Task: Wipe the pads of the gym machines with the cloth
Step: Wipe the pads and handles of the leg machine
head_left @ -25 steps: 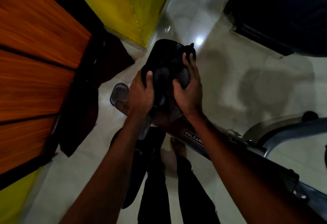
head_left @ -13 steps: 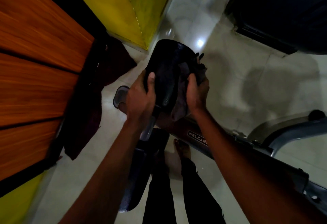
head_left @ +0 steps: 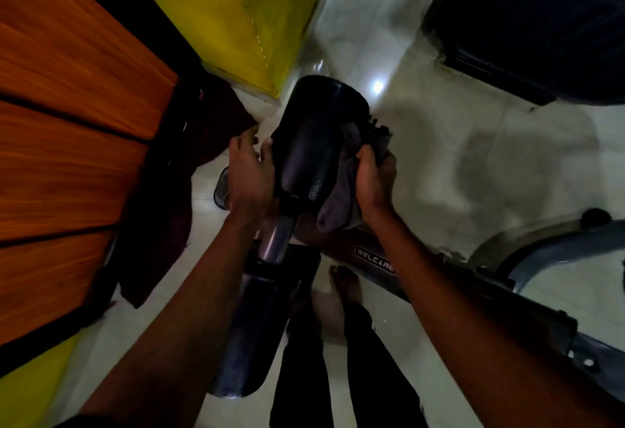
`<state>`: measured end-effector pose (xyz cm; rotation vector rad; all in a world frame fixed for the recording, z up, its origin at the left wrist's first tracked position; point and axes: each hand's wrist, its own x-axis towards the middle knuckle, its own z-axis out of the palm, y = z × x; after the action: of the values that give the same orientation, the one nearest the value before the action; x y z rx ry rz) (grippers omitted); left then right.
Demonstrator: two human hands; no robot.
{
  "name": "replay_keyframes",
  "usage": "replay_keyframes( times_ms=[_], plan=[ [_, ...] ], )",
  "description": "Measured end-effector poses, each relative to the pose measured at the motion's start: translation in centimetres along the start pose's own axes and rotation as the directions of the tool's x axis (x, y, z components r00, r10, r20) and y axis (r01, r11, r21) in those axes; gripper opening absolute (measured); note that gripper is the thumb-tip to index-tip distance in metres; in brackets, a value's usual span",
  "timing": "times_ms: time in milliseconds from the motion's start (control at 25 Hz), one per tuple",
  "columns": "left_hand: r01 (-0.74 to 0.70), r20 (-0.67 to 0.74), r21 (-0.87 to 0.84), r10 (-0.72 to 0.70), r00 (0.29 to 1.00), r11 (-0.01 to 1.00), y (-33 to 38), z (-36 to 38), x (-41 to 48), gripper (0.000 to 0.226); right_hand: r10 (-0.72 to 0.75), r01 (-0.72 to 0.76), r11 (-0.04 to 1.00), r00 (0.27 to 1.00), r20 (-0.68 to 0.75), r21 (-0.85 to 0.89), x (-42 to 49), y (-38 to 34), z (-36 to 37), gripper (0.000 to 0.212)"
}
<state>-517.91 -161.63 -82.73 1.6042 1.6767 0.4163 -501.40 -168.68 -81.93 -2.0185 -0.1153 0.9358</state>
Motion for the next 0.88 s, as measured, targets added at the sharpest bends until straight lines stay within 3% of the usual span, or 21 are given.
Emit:
replay_keyframes(
  times_ms=[40,120,200,280,360,480,640,720,880],
  plan=[
    [-0.054,-0.068,0.042,0.057,0.996,0.998,0.0,0.0,-0.3,0.038,0.023,-0.023,1.000,1.000,-0.005,0.010,0.4,-0.6,0.1,0.062],
    [-0.096,-0.095,0.045,0.100,0.991,0.994,1.2,-0.3,-1.9,0.044,0.064,-0.064,0.998,0.998,-0.003,0.025,1.0,-1.3,0.4,0.068],
    [-0.002,0.004,0.016,0.002,1.000,1.000,2.7,-0.3,-3.0,0.060,0.073,-0.073,0.997,0.997,-0.010,0.026,1.1,-1.7,0.4,0.073],
    [0.051,0.107,0.064,-0.057,0.993,0.997,3.4,-0.1,-3.2,0.069,0.011,-0.011,1.000,1.000,-0.009,-0.006,-0.1,-2.0,0.3,0.063],
    [0.095,0.168,0.016,-0.096,0.981,0.995,3.3,-0.2,-2.8,0.072,-0.091,0.091,0.994,0.996,0.002,-0.068,-1.2,-1.9,0.5,0.045],
    [0.205,0.265,-0.110,-0.170,0.949,0.972,1.9,-0.6,-1.5,0.069,-0.221,0.223,0.970,0.975,0.024,-0.098,-1.9,-1.4,0.7,0.049],
    [-0.097,0.045,-0.002,0.097,0.994,0.995,2.1,0.1,-1.2,0.063,-0.193,0.194,0.973,0.981,0.016,-0.121,-0.7,-1.9,0.7,0.048],
    [-0.119,-0.007,0.012,0.119,0.993,0.993,3.1,1.3,-2.0,0.053,-0.135,0.133,0.985,0.991,-0.014,-0.110,0.0,-2.5,0.4,0.041],
    [-0.067,0.003,0.144,0.067,0.998,0.987,3.6,3.0,-2.8,0.060,-0.100,0.104,0.987,0.994,0.037,-0.123,0.4,-2.5,0.0,0.047]
  ],
)
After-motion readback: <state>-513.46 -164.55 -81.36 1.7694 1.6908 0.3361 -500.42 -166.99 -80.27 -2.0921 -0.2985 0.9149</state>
